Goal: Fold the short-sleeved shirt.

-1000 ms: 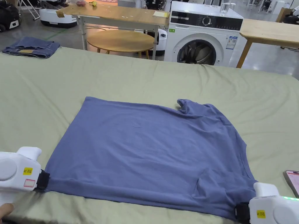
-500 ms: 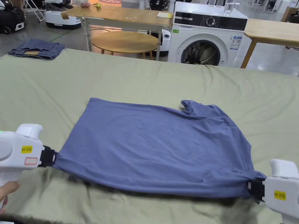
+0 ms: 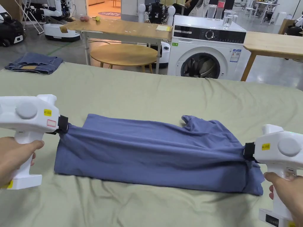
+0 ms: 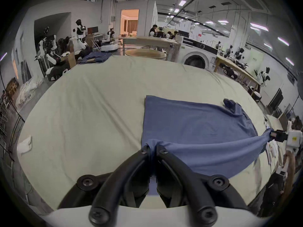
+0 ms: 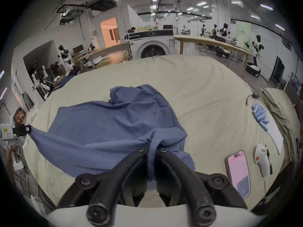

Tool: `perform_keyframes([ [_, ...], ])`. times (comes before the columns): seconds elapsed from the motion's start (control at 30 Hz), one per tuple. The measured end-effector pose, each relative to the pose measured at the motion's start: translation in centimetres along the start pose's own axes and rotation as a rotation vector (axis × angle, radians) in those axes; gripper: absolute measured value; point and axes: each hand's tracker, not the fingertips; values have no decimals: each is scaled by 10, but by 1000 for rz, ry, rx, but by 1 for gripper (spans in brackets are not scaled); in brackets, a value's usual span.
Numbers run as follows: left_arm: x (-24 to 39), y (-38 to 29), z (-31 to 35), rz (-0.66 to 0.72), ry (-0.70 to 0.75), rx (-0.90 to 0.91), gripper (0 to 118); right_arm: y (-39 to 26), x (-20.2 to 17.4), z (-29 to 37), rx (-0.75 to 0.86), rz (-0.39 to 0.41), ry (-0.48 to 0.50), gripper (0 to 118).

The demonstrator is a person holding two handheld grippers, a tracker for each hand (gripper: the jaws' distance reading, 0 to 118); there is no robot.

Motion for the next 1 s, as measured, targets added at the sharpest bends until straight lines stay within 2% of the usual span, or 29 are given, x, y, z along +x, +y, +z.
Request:
perform_keyframes([
  [0.23, 0, 8, -66, -8, 41, -130, 0, 14, -3, -58, -59, 9, 2, 5],
  [0.47, 1, -6, -93, 9, 50, -179, 0, 13, -10, -78, -59, 42, -20, 9],
  [0.5, 2, -8, -91, 10, 48, -176, 2, 13, -11, -76, -42, 44, -27, 12],
  [0.53, 3, -9, -88, 14, 48, -171, 10, 14, -12, -70, -18, 43, -32, 19],
  [0.6, 5, -10, -75, 7, 27, -151, 30, 14, -15, -54, 63, 48, -56, 43],
  [0.63, 6, -11, -69, 8, 18, -131, 31, 13, -16, -47, 92, 53, -67, 46],
  [0.77, 14, -21, -29, -25, -8, 24, 33, 1, -28, -5, 228, 93, -67, 46],
  [0.83, 18, -30, -9, -7, -12, 117, 33, -10, -35, 13, 304, 102, -81, 41],
  [0.87, 21, -37, 1, -6, -16, 168, 33, -15, -39, 21, 336, 108, -87, 33],
  [0.9, 26, -44, 11, -15, -2, 219, 24, -22, -43, 29, 369, 111, -92, 16],
  [0.93, 32, -51, 21, -39, 22, 253, 12, -29, -47, 35, 388, 117, -90, 5],
  [0.97, 35, -55, 25, -58, 51, 271, 2, -35, -51, 39, 399, 119, -91, 0],
  [1.0, 39, -61, 31, -71, 58, 276, 0, -41, -55, 44, 406, 113, -90, 0],
])
